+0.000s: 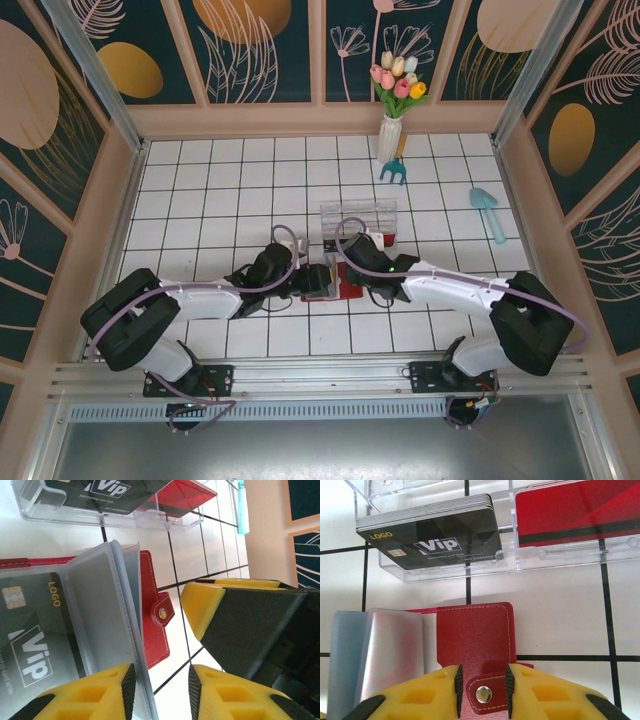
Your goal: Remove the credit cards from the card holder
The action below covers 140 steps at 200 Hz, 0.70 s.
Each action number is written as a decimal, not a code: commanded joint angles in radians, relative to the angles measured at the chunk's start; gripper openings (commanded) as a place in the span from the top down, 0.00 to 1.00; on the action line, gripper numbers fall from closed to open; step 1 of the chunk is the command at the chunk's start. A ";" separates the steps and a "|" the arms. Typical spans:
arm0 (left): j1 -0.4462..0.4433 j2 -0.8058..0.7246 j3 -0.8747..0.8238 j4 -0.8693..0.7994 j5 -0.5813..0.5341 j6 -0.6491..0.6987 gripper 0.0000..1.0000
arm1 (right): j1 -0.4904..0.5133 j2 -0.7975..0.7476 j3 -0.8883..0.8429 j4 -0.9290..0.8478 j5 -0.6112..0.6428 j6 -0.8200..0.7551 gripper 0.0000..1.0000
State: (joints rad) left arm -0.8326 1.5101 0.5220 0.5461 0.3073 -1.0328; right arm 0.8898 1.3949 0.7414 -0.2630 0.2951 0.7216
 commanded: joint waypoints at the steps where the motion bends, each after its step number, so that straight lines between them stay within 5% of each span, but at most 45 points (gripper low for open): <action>1: -0.064 0.101 0.125 0.010 0.009 0.007 0.63 | -0.092 -0.186 -0.118 0.004 -0.008 0.048 0.68; 48: -0.091 0.150 0.188 -0.018 0.006 0.022 0.58 | -0.148 -0.337 -0.169 -0.011 -0.031 0.045 0.65; 98: -0.091 0.123 0.198 -0.078 -0.030 0.039 0.60 | -0.151 -0.328 -0.166 -0.003 -0.052 0.031 0.65; 140: -0.090 -0.024 0.180 -0.258 -0.218 0.096 0.61 | -0.151 -0.313 -0.171 0.025 -0.079 0.018 0.65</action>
State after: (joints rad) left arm -0.9241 1.6009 0.6987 0.4152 0.2256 -0.9974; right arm 0.7418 1.0725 0.5861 -0.2680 0.2440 0.7464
